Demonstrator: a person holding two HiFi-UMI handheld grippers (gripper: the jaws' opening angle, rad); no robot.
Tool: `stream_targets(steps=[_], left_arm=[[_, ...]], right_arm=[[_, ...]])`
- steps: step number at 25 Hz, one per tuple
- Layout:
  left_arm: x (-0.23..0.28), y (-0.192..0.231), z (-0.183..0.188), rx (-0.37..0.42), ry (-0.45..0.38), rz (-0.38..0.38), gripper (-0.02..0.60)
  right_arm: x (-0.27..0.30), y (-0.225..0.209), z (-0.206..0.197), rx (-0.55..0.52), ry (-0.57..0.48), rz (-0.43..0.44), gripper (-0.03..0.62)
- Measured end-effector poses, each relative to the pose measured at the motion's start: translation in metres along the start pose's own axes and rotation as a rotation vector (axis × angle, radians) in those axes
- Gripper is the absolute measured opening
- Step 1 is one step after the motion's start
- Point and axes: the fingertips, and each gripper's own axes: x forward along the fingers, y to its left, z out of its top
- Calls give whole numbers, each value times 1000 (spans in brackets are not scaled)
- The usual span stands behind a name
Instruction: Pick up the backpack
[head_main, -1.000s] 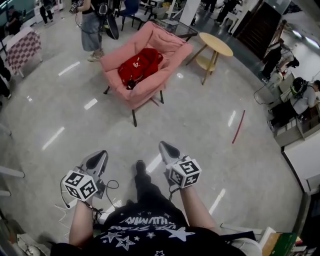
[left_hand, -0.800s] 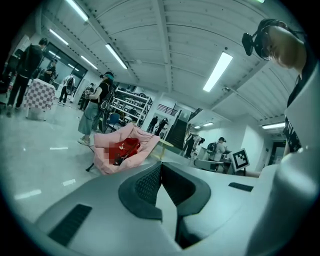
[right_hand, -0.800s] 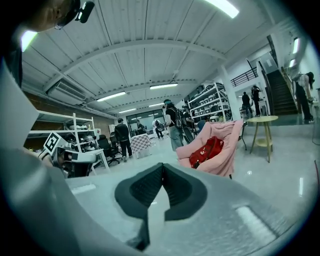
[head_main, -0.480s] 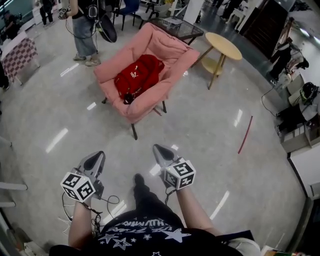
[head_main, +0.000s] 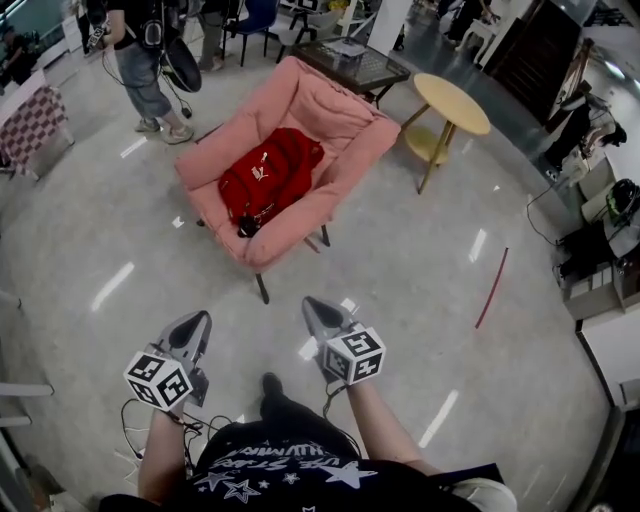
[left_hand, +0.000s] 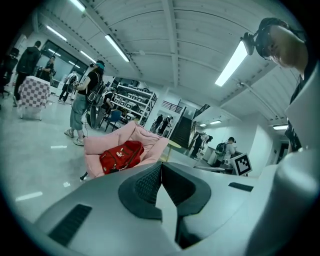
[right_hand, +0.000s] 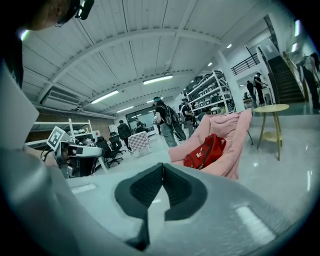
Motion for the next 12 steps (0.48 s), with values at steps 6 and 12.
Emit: stream_targets(steps=[6,12], left_arm=[[22,6,22,25,-16,12,9],[46,16,36,43,4,-4,9]], right_arm=[[21,-19,15,-5,16,16,0],[41,-30,32,-19,9,15,0]])
